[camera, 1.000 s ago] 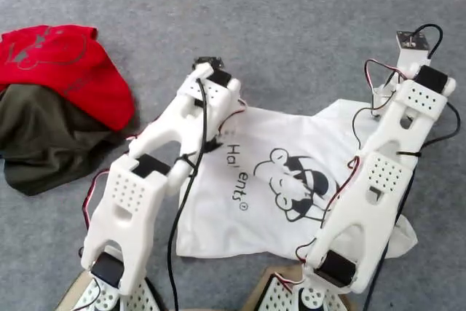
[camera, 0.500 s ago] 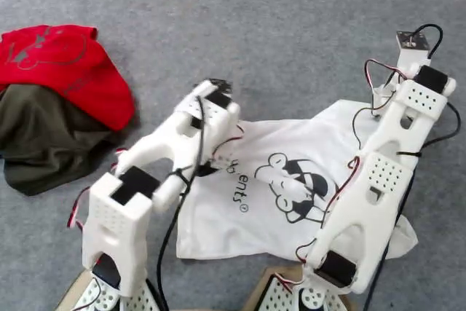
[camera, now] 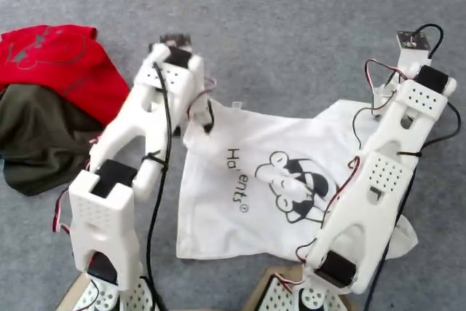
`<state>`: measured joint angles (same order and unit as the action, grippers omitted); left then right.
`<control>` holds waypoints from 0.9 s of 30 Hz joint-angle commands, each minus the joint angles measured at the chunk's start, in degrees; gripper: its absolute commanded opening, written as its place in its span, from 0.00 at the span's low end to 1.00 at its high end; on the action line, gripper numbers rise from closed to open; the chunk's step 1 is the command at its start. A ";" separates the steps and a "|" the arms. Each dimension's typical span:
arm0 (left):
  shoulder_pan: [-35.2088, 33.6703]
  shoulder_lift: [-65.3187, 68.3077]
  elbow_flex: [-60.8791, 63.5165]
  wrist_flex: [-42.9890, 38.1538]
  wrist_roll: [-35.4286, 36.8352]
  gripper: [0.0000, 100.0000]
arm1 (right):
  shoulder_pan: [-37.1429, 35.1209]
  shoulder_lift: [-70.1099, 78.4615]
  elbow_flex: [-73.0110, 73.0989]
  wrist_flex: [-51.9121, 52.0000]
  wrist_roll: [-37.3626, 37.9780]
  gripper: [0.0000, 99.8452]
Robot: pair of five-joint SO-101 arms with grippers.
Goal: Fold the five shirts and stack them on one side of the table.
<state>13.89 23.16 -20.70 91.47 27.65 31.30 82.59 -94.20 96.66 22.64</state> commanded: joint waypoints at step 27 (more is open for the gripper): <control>-0.66 20.31 -30.37 -4.04 26.55 0.22 | 2.81 -0.13 -1.27 -1.58 -0.09 0.01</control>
<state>12.57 43.82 -47.87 87.08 53.14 31.30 82.59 -94.20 96.66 22.64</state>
